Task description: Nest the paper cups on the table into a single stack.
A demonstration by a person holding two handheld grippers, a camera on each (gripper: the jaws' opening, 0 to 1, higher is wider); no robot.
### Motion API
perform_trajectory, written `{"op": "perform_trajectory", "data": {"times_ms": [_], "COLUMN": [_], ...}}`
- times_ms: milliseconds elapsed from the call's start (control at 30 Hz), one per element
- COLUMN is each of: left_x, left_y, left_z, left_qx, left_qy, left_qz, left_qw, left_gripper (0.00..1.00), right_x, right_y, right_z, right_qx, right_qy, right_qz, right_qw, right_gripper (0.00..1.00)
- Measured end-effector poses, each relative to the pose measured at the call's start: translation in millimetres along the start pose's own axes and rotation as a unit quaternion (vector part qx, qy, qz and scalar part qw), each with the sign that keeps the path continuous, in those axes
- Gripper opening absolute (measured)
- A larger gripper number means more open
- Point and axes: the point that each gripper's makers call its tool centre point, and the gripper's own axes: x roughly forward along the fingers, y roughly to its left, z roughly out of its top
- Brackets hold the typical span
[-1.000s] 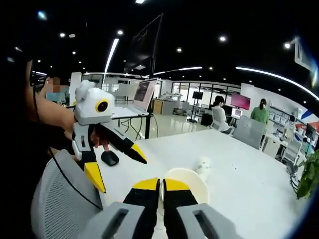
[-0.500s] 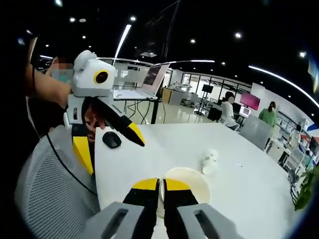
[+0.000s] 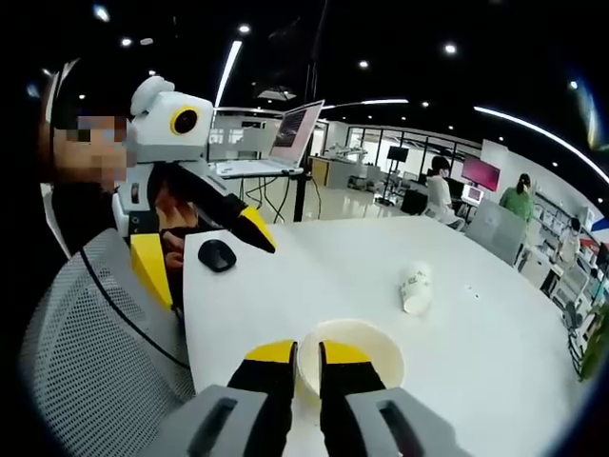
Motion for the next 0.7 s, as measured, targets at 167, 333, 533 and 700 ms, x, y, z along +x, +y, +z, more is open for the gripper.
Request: {"op": "perform_trajectory", "data": {"times_ms": [167,333,533,700], "left_x": [1.3,2.9,5.0,5.2], "left_y": [1.9,10.2,26.9,40.9], "left_z": [0.6,6.8,13.5,18.8], "left_qx": [0.002,-0.006,-0.01,-0.009], "left_qy": [0.001,-0.012,-0.021,-0.024], "left_qz": [0.002,0.011,0.027,0.037], "left_qw": [1.0,0.9999,0.9993,0.999], "left_gripper": [0.65,0.64,0.65,0.64], "right_x": [-1.6,-9.5,-21.8,-34.0], "right_y": [-1.2,-7.2,-14.5,-21.0], "right_z": [4.6,8.9,3.8,-5.8], "right_qx": [0.03,0.026,0.051,0.062], "right_qy": [-0.029,-0.035,-0.035,-0.03], "right_qz": [-0.002,-0.026,-0.05,-0.066], "right_qw": [0.9991,0.9987,0.9968,0.9954], "right_gripper": [0.12,0.21,0.36,0.42]}}
